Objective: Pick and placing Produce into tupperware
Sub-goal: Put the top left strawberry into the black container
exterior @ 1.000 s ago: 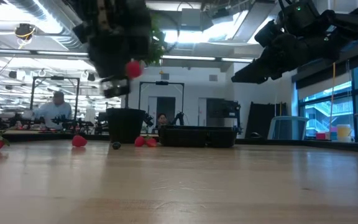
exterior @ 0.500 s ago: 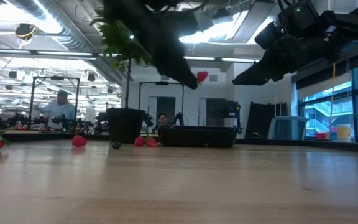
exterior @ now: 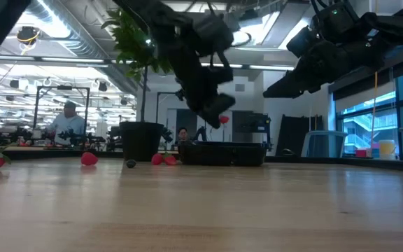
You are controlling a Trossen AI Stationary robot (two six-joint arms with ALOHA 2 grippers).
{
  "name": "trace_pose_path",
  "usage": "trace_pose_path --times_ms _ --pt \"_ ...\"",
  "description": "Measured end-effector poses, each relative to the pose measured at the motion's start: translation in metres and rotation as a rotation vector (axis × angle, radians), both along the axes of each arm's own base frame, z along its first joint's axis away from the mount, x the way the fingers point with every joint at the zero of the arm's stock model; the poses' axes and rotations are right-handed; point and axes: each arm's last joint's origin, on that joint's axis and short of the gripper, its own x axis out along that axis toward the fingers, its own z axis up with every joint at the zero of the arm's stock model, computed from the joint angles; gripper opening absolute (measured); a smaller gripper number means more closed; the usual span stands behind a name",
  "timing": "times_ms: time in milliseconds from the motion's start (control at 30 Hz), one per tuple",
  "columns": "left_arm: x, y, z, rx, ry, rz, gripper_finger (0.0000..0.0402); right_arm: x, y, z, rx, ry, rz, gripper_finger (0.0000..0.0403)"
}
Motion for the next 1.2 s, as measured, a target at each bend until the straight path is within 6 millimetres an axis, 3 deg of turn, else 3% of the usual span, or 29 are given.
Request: trace_pose_path --times_ms 200,700,1200 --pt "0.005 0.006 -0.023 0.164 0.129 0.071 0.0 0.0 0.0 0.0 -0.004 0.0 0.001 0.0196" --pt "0.003 0.018 -0.024 0.098 0.106 0.066 0.0 0.0 0.0 -0.001 -0.001 0.007 0.001 0.0196" --pt "0.004 0.013 -0.024 0.098 0.109 0.049 0.0005 -0.001 0.0 -0.002 0.009 0.027 -0.001 0.0196"
